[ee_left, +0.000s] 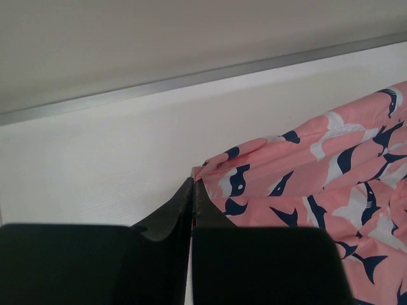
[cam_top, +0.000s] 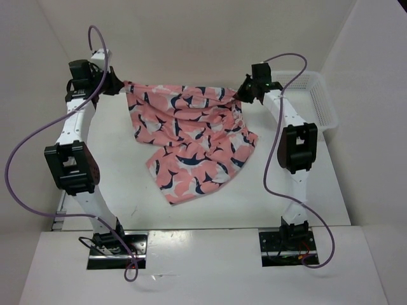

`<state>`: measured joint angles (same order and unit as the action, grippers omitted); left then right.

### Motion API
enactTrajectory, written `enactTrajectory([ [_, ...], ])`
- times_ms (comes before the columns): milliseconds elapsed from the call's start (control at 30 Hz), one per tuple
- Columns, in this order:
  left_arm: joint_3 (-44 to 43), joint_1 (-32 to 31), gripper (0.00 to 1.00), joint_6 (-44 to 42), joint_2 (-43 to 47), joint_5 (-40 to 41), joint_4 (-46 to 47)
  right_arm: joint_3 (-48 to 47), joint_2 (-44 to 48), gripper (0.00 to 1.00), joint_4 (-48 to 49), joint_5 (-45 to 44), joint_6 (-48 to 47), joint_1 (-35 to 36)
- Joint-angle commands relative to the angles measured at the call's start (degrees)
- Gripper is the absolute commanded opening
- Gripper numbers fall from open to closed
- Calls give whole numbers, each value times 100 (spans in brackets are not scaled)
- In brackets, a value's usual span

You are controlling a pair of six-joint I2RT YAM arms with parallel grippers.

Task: Fold and stack the shorts
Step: Fold the shorts

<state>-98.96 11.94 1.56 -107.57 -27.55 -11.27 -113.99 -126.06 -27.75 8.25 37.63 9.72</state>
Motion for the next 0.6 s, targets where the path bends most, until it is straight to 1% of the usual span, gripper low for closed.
enactTrajectory([
  [0,-623,98,0,-156,130,-198,292,-782,63,0,-283,54,-176,-22],
  [100,-896,150,0,-156,236,-198,38,-782,345,0,-284,-8,-361,30],
  [133,-949,150,0,-156,236,-259,37,-626,397,0,-284,-8,-361,30],
  [233,-888,150,0,-156,307,-391,98,-571,398,0,-222,71,-414,30],
  [267,-819,150,0,-156,307,-444,98,-571,259,0,-275,176,-414,30],
  [367,-582,150,0,-156,359,-601,160,-387,205,0,-275,230,-362,30],
  [433,-222,150,0,-156,517,-715,221,-151,266,0,-214,230,-300,30],
  [500,138,150,0,-156,807,-891,300,43,431,0,-143,230,-300,30],
  [533,505,150,0,-156,921,-1110,301,253,511,0,13,290,-248,-30],
  [567,666,150,0,-156,1183,-1208,301,351,573,0,76,343,-247,-109],
])
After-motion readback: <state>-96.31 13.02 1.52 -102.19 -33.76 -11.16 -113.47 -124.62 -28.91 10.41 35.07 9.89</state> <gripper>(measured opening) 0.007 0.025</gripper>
